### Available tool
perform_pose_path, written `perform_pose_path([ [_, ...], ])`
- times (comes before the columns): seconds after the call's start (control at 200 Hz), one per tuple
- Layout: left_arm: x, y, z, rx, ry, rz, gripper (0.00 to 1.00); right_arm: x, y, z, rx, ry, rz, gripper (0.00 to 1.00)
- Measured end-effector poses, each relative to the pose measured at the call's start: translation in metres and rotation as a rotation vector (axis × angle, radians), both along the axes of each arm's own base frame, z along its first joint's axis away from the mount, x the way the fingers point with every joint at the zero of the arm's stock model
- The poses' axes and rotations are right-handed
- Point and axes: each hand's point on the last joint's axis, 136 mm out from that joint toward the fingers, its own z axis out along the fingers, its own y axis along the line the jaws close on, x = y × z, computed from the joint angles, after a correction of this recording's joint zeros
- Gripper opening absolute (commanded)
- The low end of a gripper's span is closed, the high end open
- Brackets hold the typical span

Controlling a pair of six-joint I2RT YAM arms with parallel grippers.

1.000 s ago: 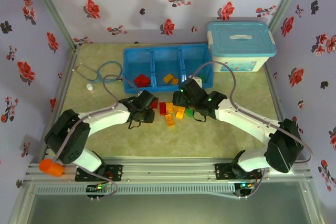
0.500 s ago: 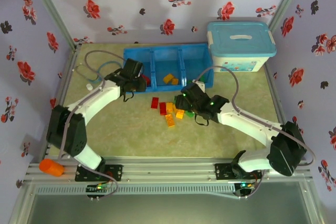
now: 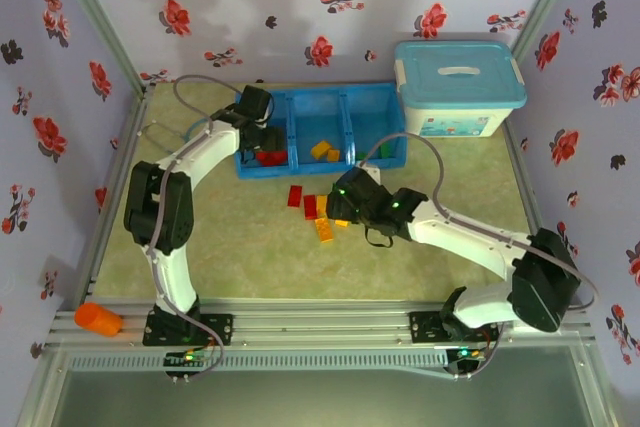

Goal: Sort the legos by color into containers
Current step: Place the lego in the container, then pick up the lego from the center of the table.

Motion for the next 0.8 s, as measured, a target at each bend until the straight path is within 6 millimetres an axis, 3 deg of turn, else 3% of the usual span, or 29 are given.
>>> perform_pose_path([
  [0.145,-0.017,0.004,0.017,-0.018,-0.022,-0.005,0.75,0.005,0.026,-0.002,-0.021,0.004,0.042,0.80],
  [0.32,-0.072,0.023,0.069,-0.091,-0.131,0.012,0.71,0.019,0.061,0.001,-0.023,0.003,0.076,0.74],
  [0.445,-0.110,0.038,0.098,-0.162,-0.217,0.039,0.70,0.031,0.089,-0.008,-0.040,0.029,0.099,0.71],
  [0.645,-0.157,0.059,0.089,-0.194,-0.217,0.081,0.70,0.039,0.129,-0.041,-0.106,0.093,0.128,0.64],
  [0.8,-0.184,0.073,0.079,-0.196,-0.201,0.108,0.69,0.042,0.136,-0.069,-0.189,0.143,0.108,0.60],
])
